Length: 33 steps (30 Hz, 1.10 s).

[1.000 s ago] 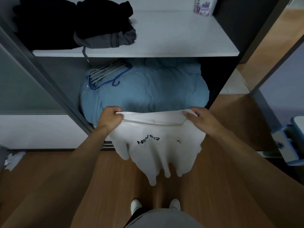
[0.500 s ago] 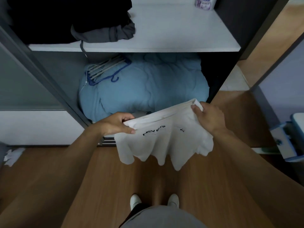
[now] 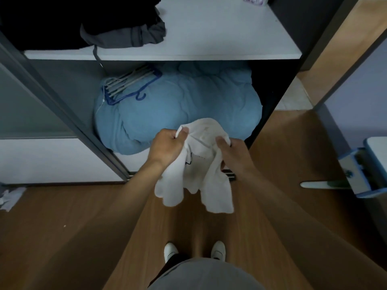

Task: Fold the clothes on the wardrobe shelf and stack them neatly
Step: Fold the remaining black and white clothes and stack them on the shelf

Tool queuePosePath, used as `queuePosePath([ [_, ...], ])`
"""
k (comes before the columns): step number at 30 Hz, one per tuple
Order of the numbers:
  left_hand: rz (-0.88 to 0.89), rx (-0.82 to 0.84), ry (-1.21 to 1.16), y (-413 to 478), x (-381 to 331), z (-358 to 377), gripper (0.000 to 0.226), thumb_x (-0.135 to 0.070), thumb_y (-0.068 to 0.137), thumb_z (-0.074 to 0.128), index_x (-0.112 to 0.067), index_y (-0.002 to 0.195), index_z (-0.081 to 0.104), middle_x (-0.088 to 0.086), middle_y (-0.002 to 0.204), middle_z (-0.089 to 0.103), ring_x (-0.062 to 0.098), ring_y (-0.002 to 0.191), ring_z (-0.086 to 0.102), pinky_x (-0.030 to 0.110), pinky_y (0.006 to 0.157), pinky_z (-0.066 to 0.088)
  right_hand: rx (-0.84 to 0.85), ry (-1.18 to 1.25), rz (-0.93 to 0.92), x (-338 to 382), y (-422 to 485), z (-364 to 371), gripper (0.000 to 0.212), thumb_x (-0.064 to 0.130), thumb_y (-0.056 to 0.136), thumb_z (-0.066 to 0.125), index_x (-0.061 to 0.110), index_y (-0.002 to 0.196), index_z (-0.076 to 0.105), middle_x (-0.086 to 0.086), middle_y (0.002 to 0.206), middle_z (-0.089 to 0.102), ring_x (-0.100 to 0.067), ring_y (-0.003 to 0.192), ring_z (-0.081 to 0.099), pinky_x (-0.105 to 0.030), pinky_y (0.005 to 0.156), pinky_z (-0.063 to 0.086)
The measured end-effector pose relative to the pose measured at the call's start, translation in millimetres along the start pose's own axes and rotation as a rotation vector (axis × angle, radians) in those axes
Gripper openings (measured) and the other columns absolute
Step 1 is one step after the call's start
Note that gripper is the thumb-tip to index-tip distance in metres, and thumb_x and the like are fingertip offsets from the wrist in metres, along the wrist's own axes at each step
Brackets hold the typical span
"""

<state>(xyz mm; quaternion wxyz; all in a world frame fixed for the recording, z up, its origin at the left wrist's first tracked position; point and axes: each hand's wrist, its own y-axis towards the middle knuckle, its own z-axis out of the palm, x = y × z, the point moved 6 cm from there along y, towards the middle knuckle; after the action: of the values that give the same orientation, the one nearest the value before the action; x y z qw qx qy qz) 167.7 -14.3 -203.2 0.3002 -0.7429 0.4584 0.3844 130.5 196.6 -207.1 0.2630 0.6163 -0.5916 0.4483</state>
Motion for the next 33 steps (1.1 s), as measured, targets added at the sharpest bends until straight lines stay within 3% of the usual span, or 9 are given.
queuePosePath([
  [4,-0.012,0.055,-0.014,-2.3,-7.0,12.7,0.066,-0.049,0.097,0.056,-0.022,0.045,0.026,-0.01,0.036,0.027,0.007,0.035,0.028,0.028,0.049,0.024,0.071,0.075,0.062,9.1,-1.3,18.3,0.053,0.038,0.099,0.053,-0.014,0.099,0.064,-0.023,0.086,0.069,-0.029,0.08,0.068,-0.05,0.081,0.057],
  [9,0.053,0.325,-0.058,-18.4,-23.5,26.3,0.052,-0.044,0.098,0.056,-0.012,0.057,0.053,0.003,0.053,0.046,0.009,0.049,0.041,0.03,0.056,0.031,0.188,0.119,0.118,15.2,-4.0,31.9,0.029,0.03,0.1,0.047,0.014,0.087,0.067,-0.001,0.075,0.07,-0.012,0.069,0.068,-0.03,0.069,0.058],
  [13,0.143,0.556,0.003,-31.2,-28.5,30.1,0.018,-0.024,0.09,0.071,-0.013,0.104,0.07,0.011,0.097,0.071,0.018,0.086,0.067,0.026,0.072,0.053,0.191,0.142,0.13,15.4,-0.7,29.1,0.025,0.028,0.102,0.044,0.025,0.082,0.059,0.007,0.078,0.067,-0.008,0.072,0.067,-0.022,0.062,0.054],
  [16,0.176,0.507,0.064,-29.4,-25.0,35.0,0.019,-0.011,0.087,0.071,-0.022,0.103,0.068,0.0,0.095,0.071,0.009,0.085,0.066,0.013,0.067,0.049,0.237,0.136,0.152,18.9,-0.4,31.5,0.029,0.034,0.103,0.044,0.022,0.086,0.063,0.006,0.078,0.068,-0.008,0.071,0.066,-0.022,0.064,0.053],
  [19,0.196,0.355,0.169,-22.2,-23.5,37.1,0.012,-0.01,0.092,0.064,-0.018,0.098,0.069,0.002,0.094,0.072,0.015,0.086,0.067,0.027,0.077,0.054,0.296,0.056,0.155,23.4,-2.8,35.0,0.035,0.045,0.103,0.042,0.024,0.084,0.064,0.006,0.081,0.066,-0.009,0.072,0.061,-0.021,0.065,0.047],
  [23,0.191,0.355,0.153,-14.6,-20.2,30.3,0.025,-0.007,0.093,0.056,-0.021,0.072,0.062,-0.003,0.072,0.061,0.01,0.066,0.056,0.028,0.061,0.043,0.115,-0.243,-0.207,35.5,-7.5,11.5,0.026,0.034,0.1,0.052,0.014,0.095,0.068,0.004,0.088,0.062,-0.011,0.076,0.058,-0.026,0.071,0.048],
  [25,0.195,0.383,0.144,-14.2,-21.1,26.3,0.019,-0.008,0.093,0.057,-0.008,0.074,0.063,-0.004,0.067,0.056,0.004,0.057,0.048,0.027,0.057,0.037,-0.006,-0.33,-0.448,48.3,-14.6,-5.0,0.024,0.029,0.094,0.065,0.015,0.113,0.065,0.008,0.103,0.061,-0.005,0.092,0.056,-0.019,0.084,0.046],
  [28,0.276,0.468,0.15,-19.4,-32.0,25.0,0.018,-0.006,0.093,0.06,-0.005,0.076,0.067,-0.002,0.066,0.056,0.0,0.053,0.046,0.022,0.055,0.035,0.191,-0.343,-0.558,57.4,-16.2,-4.1,0.06,0.026,0.09,0.071,0.015,0.142,0.044,-0.001,0.141,0.051,-0.014,0.129,0.044,-0.024,0.106,0.033],
  [33,0.391,0.437,0.156,-22.0,-48.2,17.3,0.014,-0.006,0.092,0.064,-0.009,0.079,0.068,0.003,0.07,0.06,0.008,0.061,0.05,0.03,0.061,0.041,0.242,-0.396,-0.44,57.8,-8.4,0.2,0.037,0.028,0.093,0.066,0.02,0.127,0.052,-0.002,0.106,0.063,-0.019,0.095,0.06,-0.042,0.086,0.051],
])
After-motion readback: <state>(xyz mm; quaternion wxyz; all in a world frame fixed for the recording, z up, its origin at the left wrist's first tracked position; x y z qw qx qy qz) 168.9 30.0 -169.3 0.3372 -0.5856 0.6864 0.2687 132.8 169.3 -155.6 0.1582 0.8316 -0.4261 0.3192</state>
